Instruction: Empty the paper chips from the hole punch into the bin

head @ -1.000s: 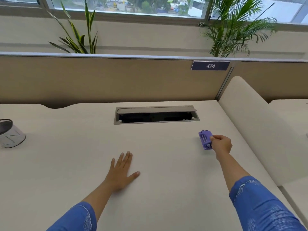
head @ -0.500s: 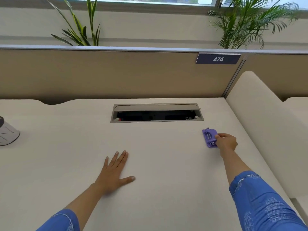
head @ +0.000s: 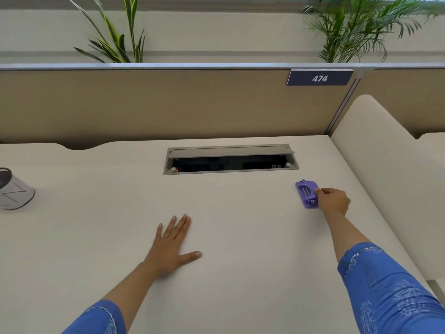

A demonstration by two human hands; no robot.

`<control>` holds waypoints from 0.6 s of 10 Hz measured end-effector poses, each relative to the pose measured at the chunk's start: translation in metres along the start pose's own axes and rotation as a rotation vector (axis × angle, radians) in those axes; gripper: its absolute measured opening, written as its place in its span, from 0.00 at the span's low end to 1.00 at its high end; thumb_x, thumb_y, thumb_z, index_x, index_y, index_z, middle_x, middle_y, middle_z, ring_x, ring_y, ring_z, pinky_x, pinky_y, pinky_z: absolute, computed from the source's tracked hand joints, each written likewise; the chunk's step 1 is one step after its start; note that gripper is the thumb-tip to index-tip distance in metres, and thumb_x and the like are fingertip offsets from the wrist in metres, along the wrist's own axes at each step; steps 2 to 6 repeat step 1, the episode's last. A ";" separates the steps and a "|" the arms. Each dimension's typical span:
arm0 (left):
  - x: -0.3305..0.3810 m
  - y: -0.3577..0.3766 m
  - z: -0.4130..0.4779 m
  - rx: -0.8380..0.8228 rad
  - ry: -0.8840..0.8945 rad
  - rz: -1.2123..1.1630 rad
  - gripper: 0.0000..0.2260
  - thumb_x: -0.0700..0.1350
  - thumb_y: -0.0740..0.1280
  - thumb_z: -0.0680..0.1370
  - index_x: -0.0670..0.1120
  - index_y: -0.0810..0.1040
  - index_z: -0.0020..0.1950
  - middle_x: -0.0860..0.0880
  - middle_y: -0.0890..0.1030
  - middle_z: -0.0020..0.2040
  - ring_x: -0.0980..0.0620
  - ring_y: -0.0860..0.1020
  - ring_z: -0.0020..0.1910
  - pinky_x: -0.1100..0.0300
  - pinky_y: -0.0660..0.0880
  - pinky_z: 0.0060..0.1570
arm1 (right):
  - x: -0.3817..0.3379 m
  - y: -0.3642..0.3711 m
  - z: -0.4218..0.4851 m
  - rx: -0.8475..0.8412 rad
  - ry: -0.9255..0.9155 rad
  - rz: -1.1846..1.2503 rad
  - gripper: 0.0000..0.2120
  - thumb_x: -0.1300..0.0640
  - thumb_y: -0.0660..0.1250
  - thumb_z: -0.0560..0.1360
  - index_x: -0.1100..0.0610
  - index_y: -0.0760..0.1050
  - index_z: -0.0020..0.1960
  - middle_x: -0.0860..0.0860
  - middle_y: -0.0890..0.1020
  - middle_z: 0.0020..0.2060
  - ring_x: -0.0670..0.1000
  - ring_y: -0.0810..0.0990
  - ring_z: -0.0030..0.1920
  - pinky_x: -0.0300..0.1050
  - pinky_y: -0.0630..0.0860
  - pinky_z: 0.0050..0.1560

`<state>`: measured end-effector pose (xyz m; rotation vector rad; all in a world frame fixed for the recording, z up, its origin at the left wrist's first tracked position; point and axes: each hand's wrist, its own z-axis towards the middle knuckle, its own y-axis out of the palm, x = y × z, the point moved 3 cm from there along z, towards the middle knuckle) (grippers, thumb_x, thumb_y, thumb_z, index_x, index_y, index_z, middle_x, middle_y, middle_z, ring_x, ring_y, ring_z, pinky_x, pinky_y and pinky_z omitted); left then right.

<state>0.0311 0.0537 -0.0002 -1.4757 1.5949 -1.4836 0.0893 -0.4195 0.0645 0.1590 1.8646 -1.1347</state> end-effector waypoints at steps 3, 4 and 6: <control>0.001 0.003 0.001 -0.017 0.006 -0.015 0.46 0.79 0.46 0.69 0.56 0.29 0.76 0.61 0.30 0.76 0.56 0.27 0.74 0.49 0.27 0.72 | -0.008 -0.005 -0.016 0.026 -0.014 0.013 0.21 0.55 0.71 0.75 0.65 0.77 0.64 0.62 0.81 0.60 0.62 0.79 0.59 0.51 0.75 0.59; 0.001 0.003 0.001 -0.017 0.006 -0.015 0.46 0.79 0.46 0.69 0.56 0.29 0.76 0.61 0.30 0.76 0.56 0.27 0.74 0.49 0.27 0.72 | -0.008 -0.005 -0.016 0.026 -0.014 0.013 0.21 0.55 0.71 0.75 0.65 0.77 0.64 0.62 0.81 0.60 0.62 0.79 0.59 0.51 0.75 0.59; 0.001 0.003 0.001 -0.017 0.006 -0.015 0.46 0.79 0.46 0.69 0.56 0.29 0.76 0.61 0.30 0.76 0.56 0.27 0.74 0.49 0.27 0.72 | -0.008 -0.005 -0.016 0.026 -0.014 0.013 0.21 0.55 0.71 0.75 0.65 0.77 0.64 0.62 0.81 0.60 0.62 0.79 0.59 0.51 0.75 0.59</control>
